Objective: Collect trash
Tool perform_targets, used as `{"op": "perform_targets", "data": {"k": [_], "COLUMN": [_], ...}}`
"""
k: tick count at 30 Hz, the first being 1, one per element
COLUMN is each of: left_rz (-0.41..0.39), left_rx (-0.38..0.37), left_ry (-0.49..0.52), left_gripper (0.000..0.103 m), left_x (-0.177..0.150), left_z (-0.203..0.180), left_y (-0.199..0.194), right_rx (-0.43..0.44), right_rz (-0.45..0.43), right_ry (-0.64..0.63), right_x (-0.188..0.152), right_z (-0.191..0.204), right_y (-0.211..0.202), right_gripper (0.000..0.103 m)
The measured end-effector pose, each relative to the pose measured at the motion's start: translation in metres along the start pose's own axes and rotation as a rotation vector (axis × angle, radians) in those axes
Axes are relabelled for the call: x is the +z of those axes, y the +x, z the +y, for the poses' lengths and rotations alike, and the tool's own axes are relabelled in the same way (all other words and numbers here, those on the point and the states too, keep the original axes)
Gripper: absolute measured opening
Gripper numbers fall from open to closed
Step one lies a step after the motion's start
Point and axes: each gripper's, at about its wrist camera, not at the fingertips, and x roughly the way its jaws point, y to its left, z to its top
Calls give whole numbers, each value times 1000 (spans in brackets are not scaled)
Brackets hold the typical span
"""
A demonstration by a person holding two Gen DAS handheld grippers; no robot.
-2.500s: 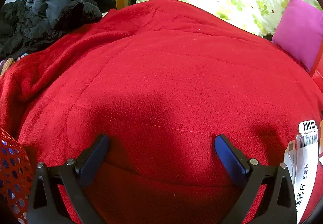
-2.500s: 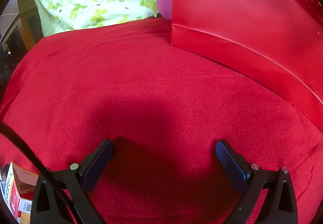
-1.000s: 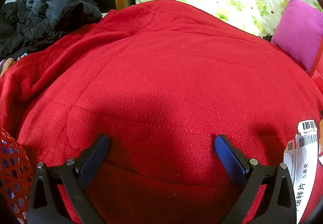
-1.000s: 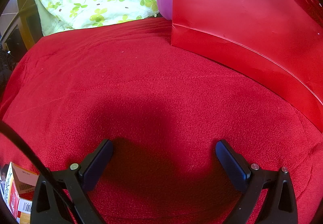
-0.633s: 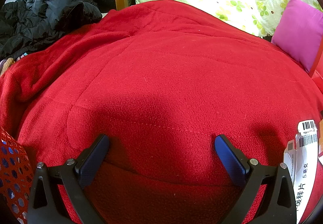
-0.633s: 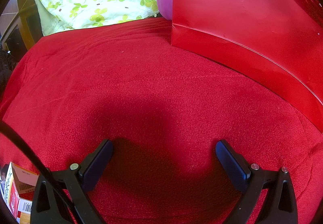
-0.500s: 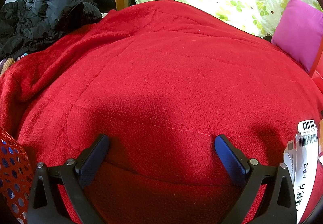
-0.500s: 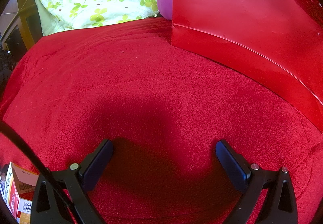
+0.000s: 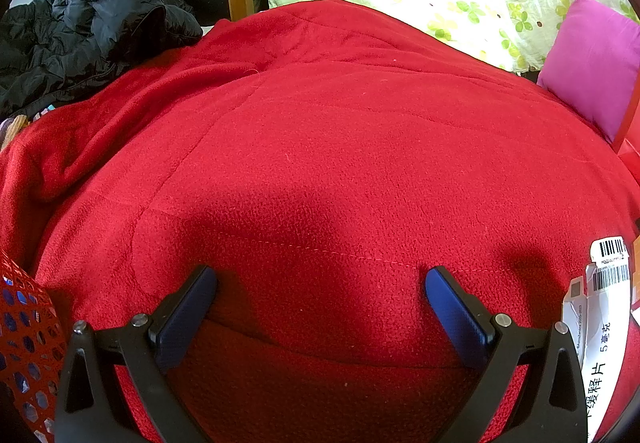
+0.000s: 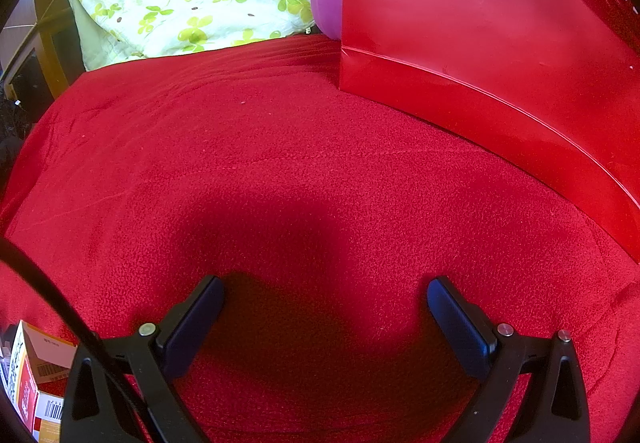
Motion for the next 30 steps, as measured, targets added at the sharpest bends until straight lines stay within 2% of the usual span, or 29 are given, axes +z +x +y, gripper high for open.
{"op": "perform_targets", "data": {"k": [30], "left_rz": [-2], "left_rx": [1], "left_ry": [0], "left_gripper": [103], "left_x": [2], "left_z": [1], "left_y": [1], "right_rx": [-2], "right_rz": [-1], "right_ry": [1], "right_x": [0], "right_z": [1], "right_y": [0], "right_gripper": [102]}}
